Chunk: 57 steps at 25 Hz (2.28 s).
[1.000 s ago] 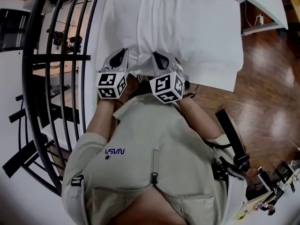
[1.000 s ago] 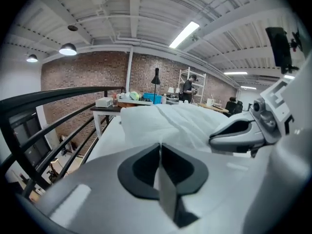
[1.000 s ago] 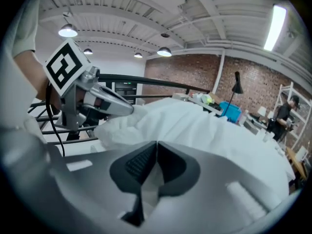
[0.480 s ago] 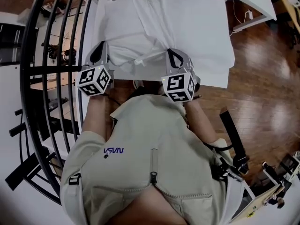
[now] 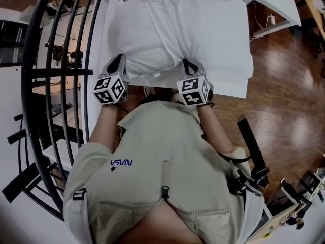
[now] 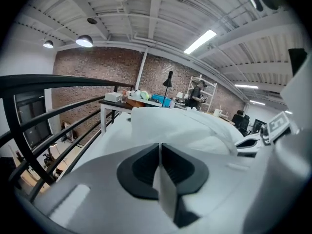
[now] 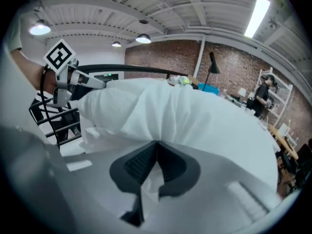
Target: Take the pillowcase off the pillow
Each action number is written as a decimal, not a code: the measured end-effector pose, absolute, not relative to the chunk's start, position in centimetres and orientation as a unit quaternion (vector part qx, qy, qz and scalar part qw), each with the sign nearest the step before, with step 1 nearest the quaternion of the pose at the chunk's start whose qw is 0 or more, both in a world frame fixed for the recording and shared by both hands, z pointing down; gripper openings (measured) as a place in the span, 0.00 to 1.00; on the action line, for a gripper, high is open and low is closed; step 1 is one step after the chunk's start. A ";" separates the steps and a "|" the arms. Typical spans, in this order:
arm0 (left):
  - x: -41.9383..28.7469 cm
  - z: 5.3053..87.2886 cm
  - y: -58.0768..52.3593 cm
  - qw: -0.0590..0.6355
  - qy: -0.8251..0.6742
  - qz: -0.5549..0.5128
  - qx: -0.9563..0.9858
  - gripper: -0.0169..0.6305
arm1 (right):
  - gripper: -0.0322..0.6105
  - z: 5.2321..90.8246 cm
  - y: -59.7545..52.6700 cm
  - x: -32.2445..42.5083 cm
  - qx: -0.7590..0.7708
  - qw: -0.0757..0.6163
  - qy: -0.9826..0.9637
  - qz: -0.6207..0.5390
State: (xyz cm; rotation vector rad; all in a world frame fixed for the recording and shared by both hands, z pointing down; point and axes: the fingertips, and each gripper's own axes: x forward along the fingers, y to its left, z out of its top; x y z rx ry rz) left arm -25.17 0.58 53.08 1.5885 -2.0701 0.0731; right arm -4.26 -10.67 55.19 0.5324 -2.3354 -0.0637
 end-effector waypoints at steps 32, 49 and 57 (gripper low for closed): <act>-19.5 45.3 -0.8 0.263 -0.707 -0.007 0.656 0.08 | 0.06 54.2 -2.4 -9.2 0.117 0.299 -0.947 -0.018; -21.2 54.9 3.5 0.362 -0.708 -0.010 0.607 0.08 | 0.06 60.4 -10.2 2.3 0.234 0.408 -0.881 0.050; -19.9 54.5 4.0 0.328 -0.700 -0.012 0.634 0.15 | 0.07 61.5 -9.5 1.9 0.191 0.427 -0.880 0.084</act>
